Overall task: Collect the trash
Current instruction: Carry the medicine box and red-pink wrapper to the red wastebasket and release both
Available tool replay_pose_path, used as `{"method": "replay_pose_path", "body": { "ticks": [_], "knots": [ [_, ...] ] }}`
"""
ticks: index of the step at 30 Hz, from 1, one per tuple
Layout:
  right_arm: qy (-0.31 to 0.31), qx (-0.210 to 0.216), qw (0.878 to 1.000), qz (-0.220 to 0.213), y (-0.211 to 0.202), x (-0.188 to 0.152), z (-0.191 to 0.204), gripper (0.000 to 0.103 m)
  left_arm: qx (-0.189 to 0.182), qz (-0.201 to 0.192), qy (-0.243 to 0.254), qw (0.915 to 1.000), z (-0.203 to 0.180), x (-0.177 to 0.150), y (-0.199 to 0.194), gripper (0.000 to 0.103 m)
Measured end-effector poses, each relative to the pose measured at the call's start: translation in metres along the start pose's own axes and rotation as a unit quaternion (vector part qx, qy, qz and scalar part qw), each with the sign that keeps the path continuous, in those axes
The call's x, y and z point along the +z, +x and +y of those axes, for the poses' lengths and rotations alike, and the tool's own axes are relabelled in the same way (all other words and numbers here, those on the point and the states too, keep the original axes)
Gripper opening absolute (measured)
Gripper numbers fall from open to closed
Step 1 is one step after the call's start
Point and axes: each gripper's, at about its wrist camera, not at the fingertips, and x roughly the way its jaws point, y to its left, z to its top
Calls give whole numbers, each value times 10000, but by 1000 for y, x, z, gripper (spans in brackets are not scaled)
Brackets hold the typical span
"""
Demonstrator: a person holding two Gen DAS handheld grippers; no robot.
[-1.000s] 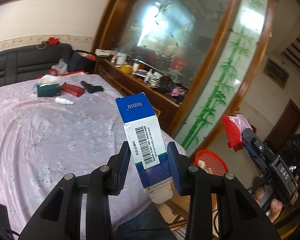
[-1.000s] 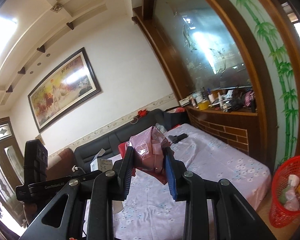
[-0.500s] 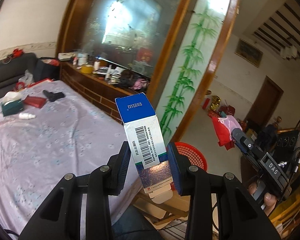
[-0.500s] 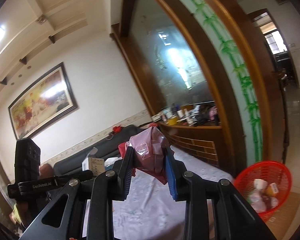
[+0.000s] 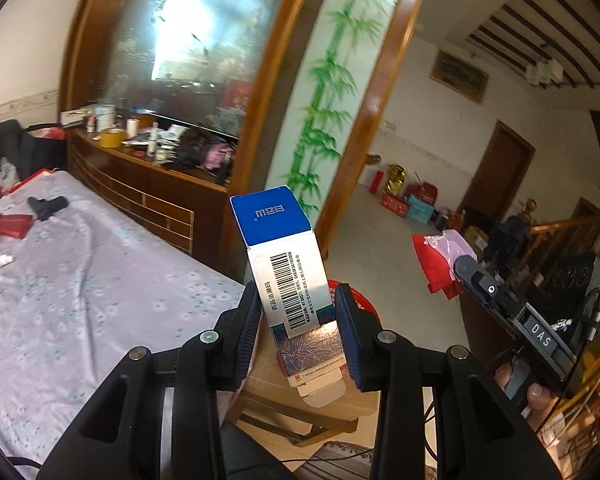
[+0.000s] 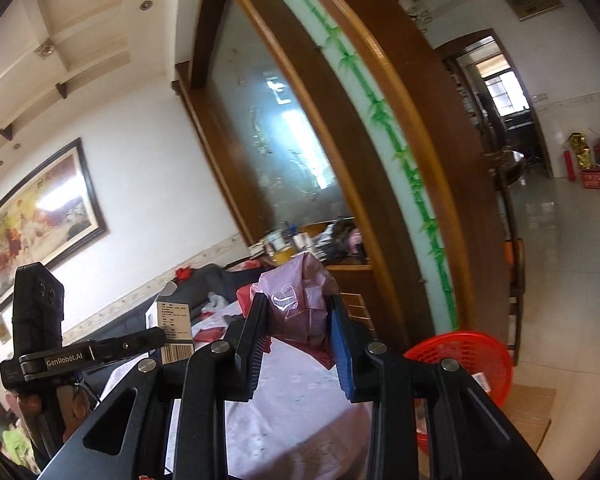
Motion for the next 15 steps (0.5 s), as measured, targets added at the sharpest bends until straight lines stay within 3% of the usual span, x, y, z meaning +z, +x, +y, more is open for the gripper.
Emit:
{"method": "replay_pose_path", "body": {
  "ticks": [8,15],
  "knots": [
    [180,-434,9989,40,-1,1,-35,32,56,268,342,9990,-23,-4,60,36],
    [211,-649,9976,145,8,4,-53,32,211,206,476,9984,-38,-6,95,36]
  ]
}}
